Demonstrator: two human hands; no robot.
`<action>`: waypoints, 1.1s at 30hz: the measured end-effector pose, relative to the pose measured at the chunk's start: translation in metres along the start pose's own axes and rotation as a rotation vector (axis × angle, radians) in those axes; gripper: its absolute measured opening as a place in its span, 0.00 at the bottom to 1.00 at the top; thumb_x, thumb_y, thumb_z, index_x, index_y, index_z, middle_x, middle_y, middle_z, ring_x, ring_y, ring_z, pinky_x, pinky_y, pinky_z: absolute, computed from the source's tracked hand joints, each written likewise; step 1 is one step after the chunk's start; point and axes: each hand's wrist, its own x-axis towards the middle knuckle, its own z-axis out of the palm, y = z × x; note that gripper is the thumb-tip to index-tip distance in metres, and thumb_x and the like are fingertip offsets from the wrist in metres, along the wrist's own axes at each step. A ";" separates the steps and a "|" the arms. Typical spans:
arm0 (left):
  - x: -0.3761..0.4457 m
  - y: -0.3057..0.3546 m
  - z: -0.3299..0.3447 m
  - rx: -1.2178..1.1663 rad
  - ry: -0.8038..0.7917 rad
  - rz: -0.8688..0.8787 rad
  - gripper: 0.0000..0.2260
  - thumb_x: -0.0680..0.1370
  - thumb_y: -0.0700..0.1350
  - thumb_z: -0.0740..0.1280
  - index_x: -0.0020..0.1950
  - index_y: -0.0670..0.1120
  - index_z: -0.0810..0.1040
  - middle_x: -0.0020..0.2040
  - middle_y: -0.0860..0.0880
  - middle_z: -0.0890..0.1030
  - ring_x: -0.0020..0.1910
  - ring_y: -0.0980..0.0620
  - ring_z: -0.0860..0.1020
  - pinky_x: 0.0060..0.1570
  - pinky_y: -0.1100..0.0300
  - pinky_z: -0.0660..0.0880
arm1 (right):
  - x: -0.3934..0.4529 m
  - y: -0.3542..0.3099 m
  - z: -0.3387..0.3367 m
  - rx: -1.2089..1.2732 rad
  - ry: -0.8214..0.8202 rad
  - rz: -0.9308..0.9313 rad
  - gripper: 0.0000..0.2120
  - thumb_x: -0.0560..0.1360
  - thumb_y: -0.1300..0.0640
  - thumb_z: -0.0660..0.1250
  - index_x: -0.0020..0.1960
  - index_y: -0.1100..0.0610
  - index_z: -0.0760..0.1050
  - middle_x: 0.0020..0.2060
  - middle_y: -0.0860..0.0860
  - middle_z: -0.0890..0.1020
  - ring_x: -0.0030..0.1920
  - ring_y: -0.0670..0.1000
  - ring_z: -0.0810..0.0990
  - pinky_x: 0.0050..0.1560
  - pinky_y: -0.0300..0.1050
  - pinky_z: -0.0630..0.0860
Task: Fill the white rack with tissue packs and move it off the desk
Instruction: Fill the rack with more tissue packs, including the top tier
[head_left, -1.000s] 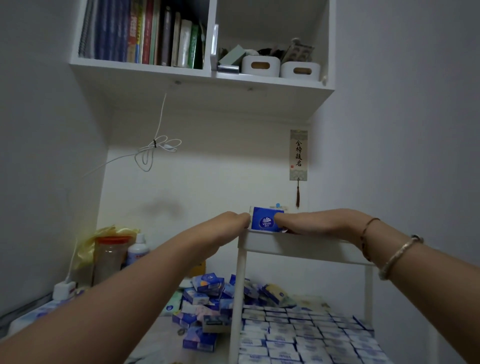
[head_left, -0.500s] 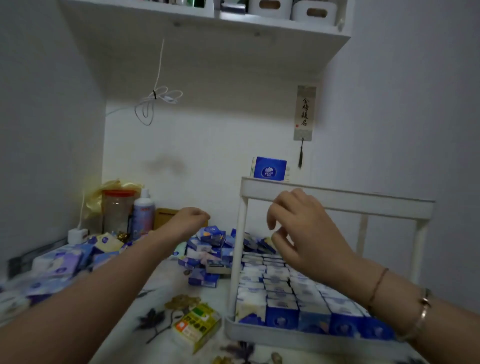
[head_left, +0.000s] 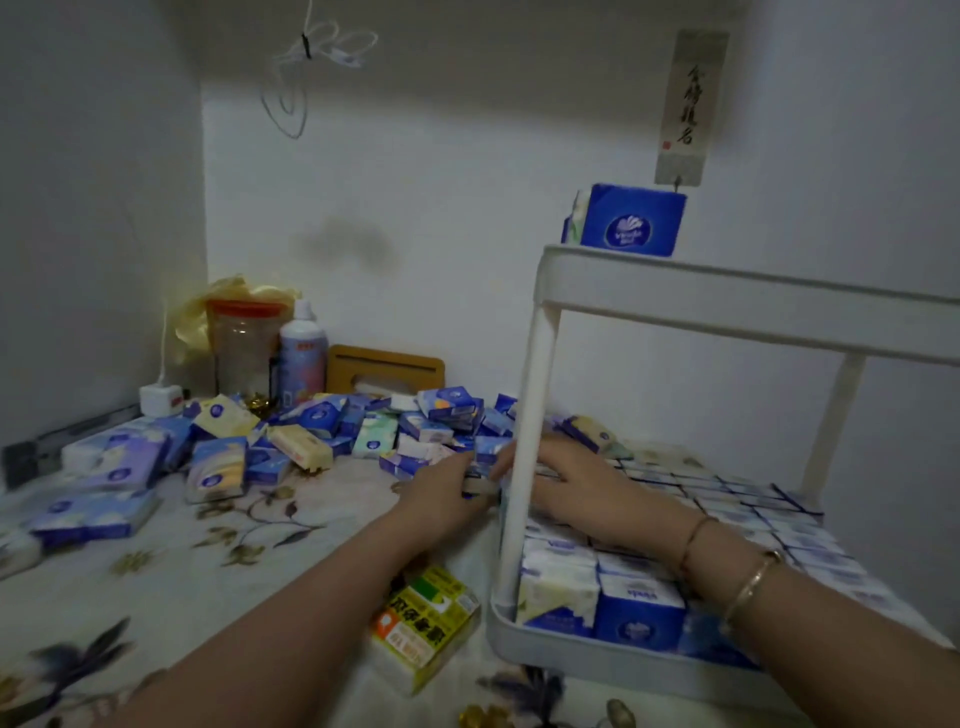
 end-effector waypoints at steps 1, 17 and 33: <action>0.004 -0.003 0.006 0.077 0.018 0.007 0.27 0.78 0.54 0.65 0.74 0.50 0.63 0.68 0.46 0.72 0.63 0.44 0.72 0.61 0.49 0.72 | 0.000 0.000 0.004 0.041 -0.042 0.022 0.07 0.78 0.57 0.63 0.49 0.53 0.80 0.49 0.52 0.81 0.50 0.48 0.79 0.54 0.39 0.75; -0.043 0.004 -0.039 -0.836 -0.194 -0.006 0.16 0.79 0.48 0.64 0.67 0.56 0.71 0.54 0.55 0.77 0.56 0.52 0.76 0.58 0.58 0.71 | -0.003 0.004 0.012 0.126 0.001 0.032 0.18 0.74 0.58 0.69 0.39 0.33 0.76 0.45 0.40 0.80 0.49 0.40 0.78 0.51 0.34 0.72; -0.058 0.018 -0.031 -0.652 -0.156 0.280 0.19 0.76 0.45 0.69 0.63 0.58 0.69 0.54 0.53 0.75 0.39 0.54 0.75 0.36 0.69 0.73 | -0.001 0.008 0.009 0.079 0.077 0.156 0.18 0.71 0.45 0.67 0.45 0.61 0.79 0.44 0.48 0.80 0.47 0.44 0.78 0.48 0.42 0.71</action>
